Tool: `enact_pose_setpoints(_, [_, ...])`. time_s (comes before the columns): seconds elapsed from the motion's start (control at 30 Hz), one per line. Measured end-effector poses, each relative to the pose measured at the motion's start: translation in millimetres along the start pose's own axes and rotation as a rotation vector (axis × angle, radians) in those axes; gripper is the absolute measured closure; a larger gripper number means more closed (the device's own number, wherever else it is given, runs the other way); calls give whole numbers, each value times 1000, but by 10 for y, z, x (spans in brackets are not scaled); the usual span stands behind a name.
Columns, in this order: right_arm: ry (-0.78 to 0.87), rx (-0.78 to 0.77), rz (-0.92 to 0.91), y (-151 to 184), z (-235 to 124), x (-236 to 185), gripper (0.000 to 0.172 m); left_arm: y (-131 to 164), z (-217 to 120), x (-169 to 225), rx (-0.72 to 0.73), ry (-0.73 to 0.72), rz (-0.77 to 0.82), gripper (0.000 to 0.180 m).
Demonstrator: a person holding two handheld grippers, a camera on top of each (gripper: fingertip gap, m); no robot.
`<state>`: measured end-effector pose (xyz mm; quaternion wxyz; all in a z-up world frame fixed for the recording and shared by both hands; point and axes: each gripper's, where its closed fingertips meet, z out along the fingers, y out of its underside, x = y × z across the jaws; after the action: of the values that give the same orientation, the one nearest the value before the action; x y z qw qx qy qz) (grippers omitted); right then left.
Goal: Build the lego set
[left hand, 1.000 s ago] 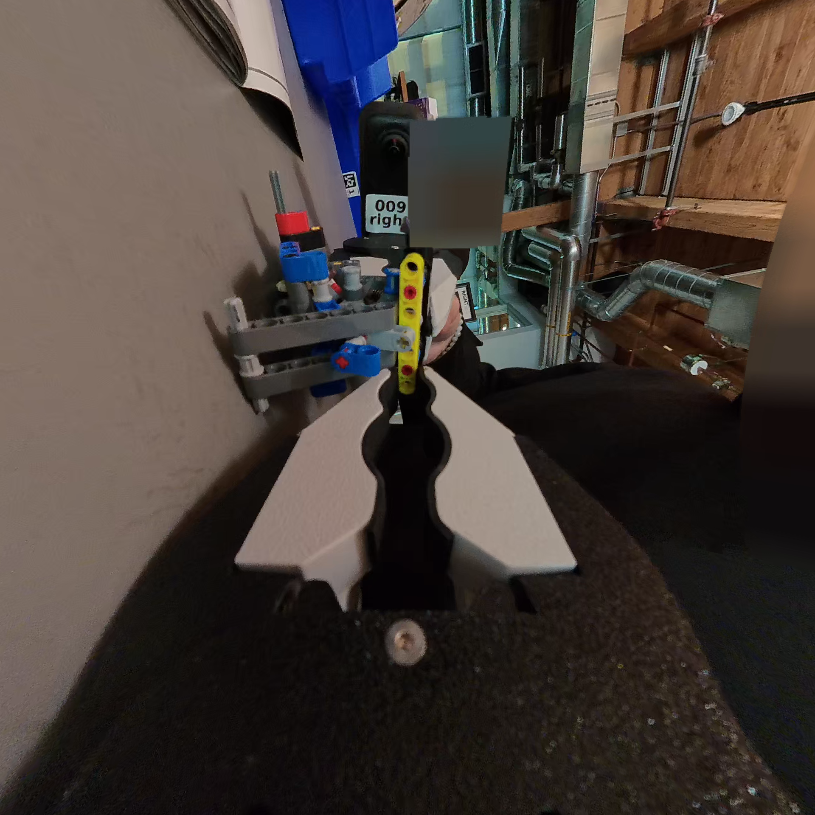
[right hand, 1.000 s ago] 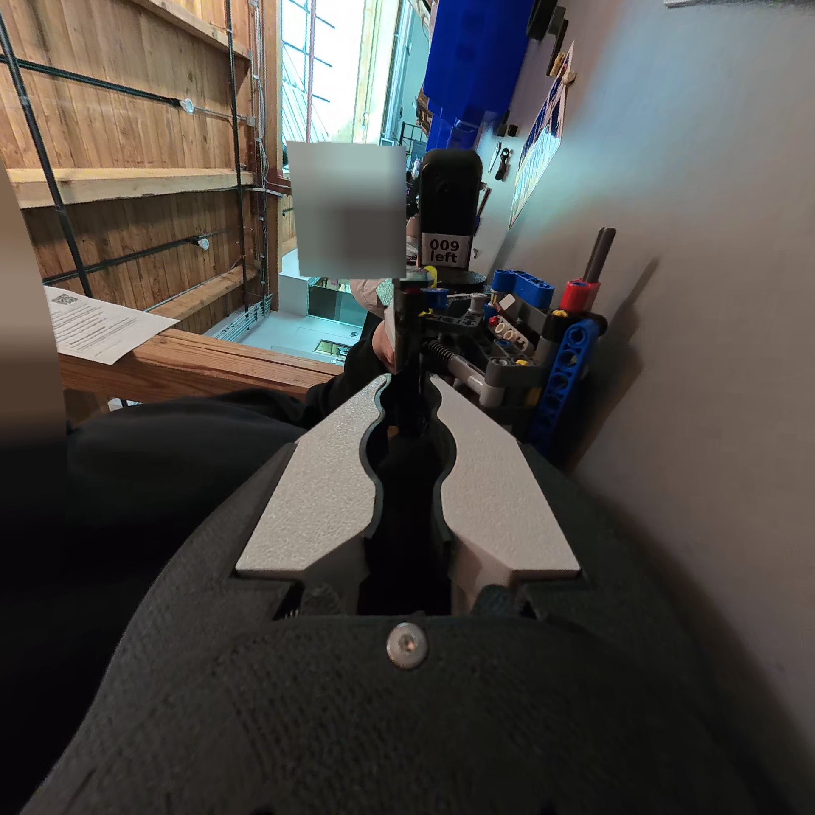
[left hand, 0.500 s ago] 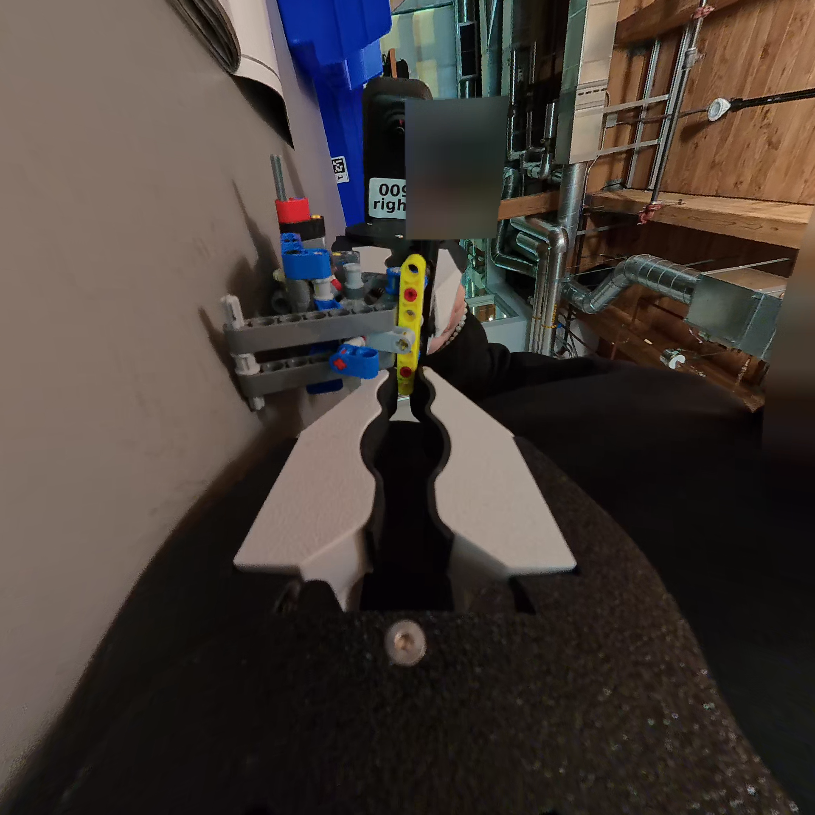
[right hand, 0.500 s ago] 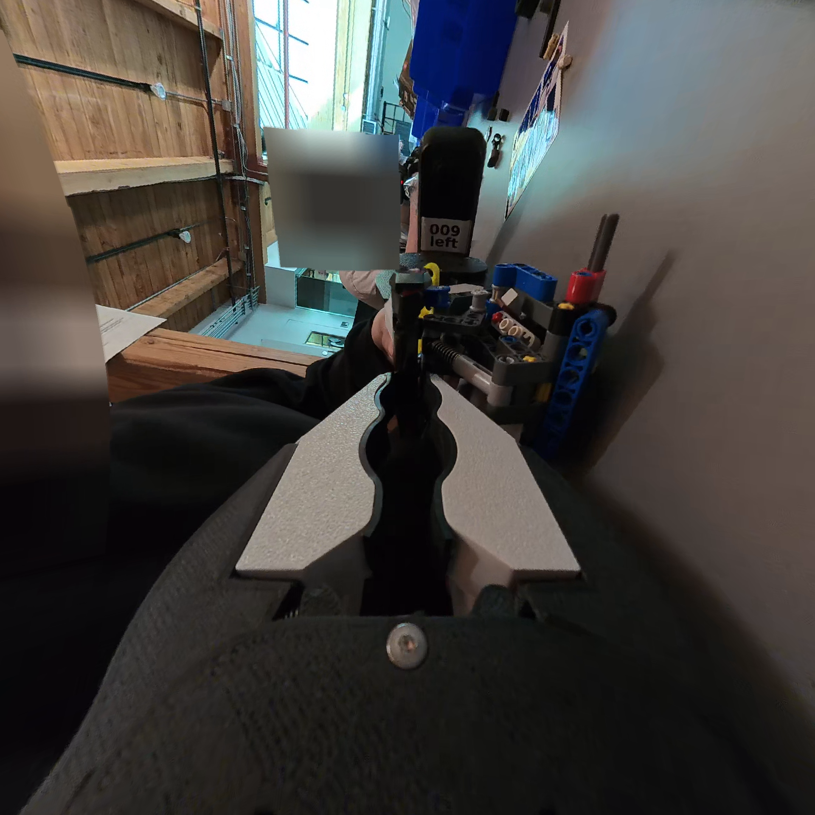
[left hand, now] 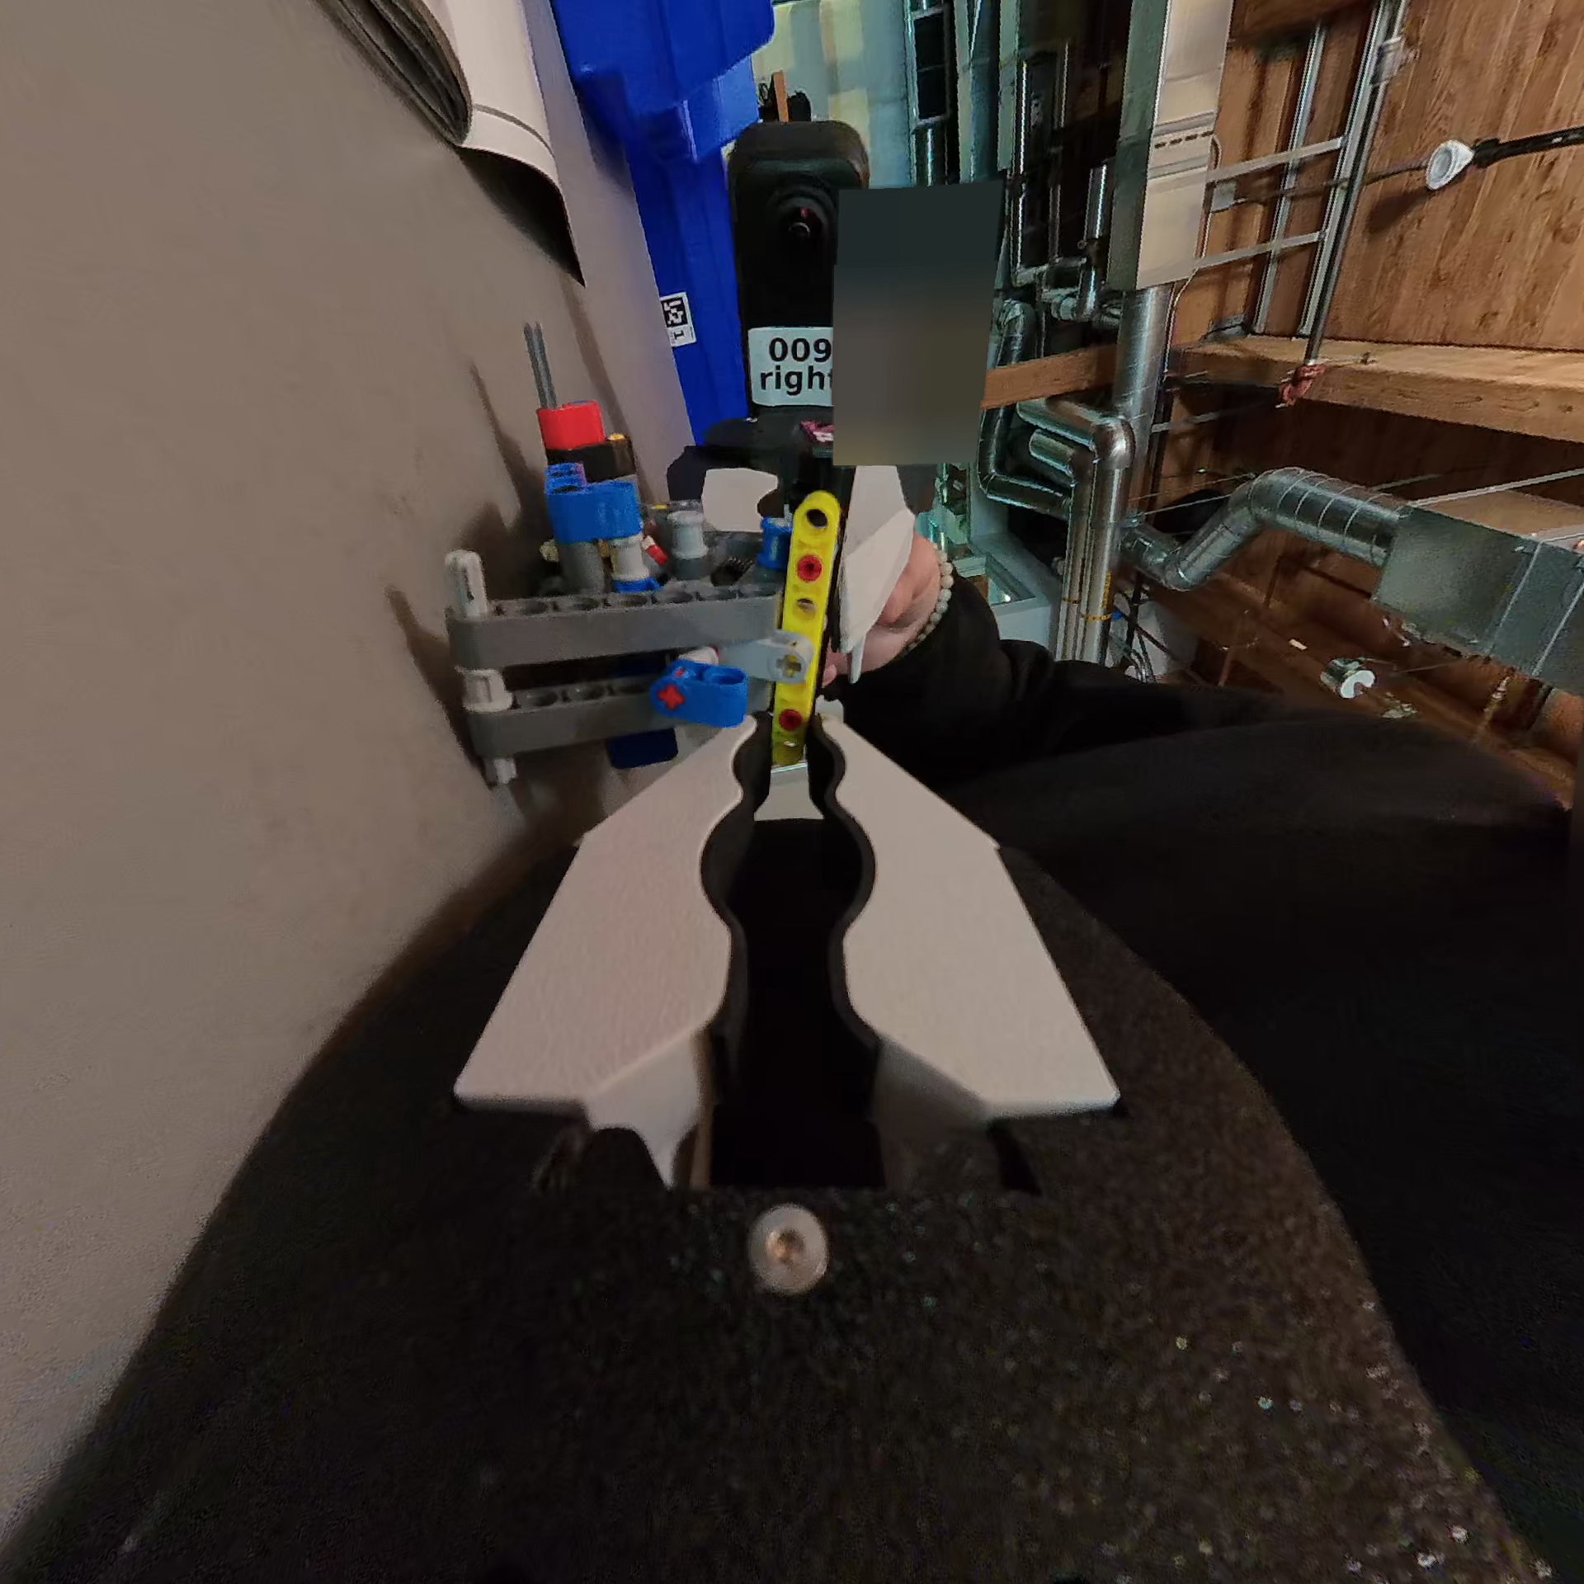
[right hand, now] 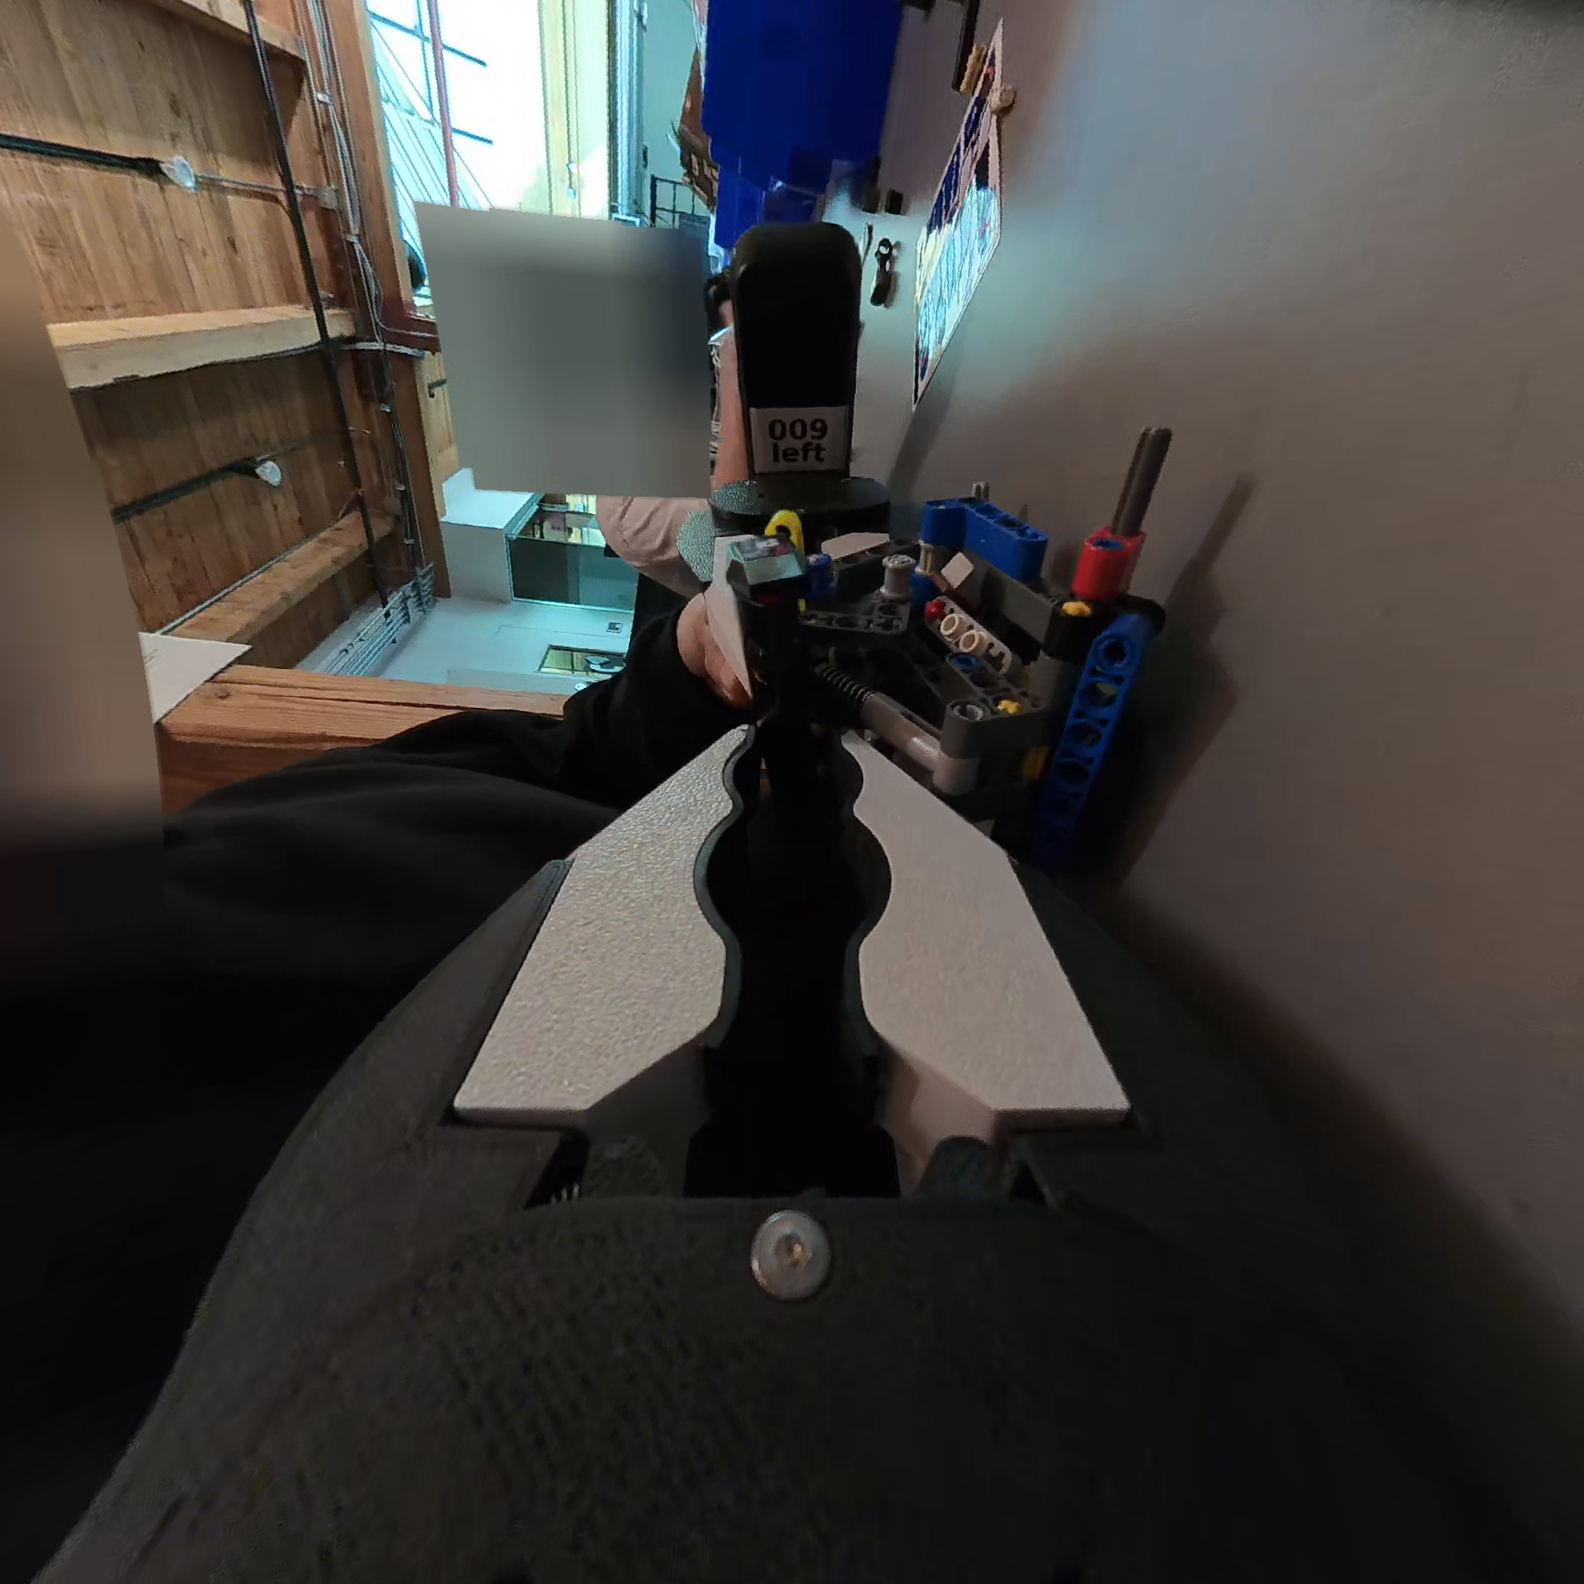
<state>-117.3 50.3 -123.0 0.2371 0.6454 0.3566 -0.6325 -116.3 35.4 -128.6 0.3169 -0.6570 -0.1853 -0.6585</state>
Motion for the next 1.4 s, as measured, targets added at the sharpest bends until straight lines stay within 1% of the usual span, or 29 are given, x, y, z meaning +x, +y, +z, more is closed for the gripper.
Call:
enact_pose_setpoints(0.1, [26, -25, -39, 19, -1, 2, 159, 2, 4, -4, -1, -2, -5, 174])
enact_pose_setpoints(0.2, [25, -50, -29, 11, 13, -6, 159, -2, -6, 10, -22, 14, -36, 174])
enact_pose_setpoints(0.33, [31, -114, -50, 31, 37, -33, 161, 6, -13, 13, -80, 10, 5, 175])
enact_pose_setpoints(0.4, [24, -115, -57, 10, 65, -65, 162, -28, -19, 11, -85, 10, 13, 175])
enact_pose_setpoints(0.47, [72, -147, -101, 30, 78, -20, 164, -26, -11, -27, -104, -27, 48, 175])
enact_pose_setpoints(0.6, [29, -125, -35, 13, 46, -8, 164, -46, 19, -36, -104, -31, 47, 175])
enact_pose_setpoints(0.83, [26, -133, -63, -10, 73, -8, 165, -53, 8, -27, -116, -15, 29, 175])
enact_pose_setpoints(1.07, [12, -118, -49, -39, 91, -14, 166, -86, 4, -31, -114, -10, 19, 175])
enact_pose_setpoints(1.33, [17, -103, -60, -88, 89, -2, 166, -131, 10, -44, -103, -20, 37, 175])
enact_pose_setpoints(1.4, [26, -105, -69, -100, 78, 6, 165, -152, 16, -56, -82, -32, 53, 175])
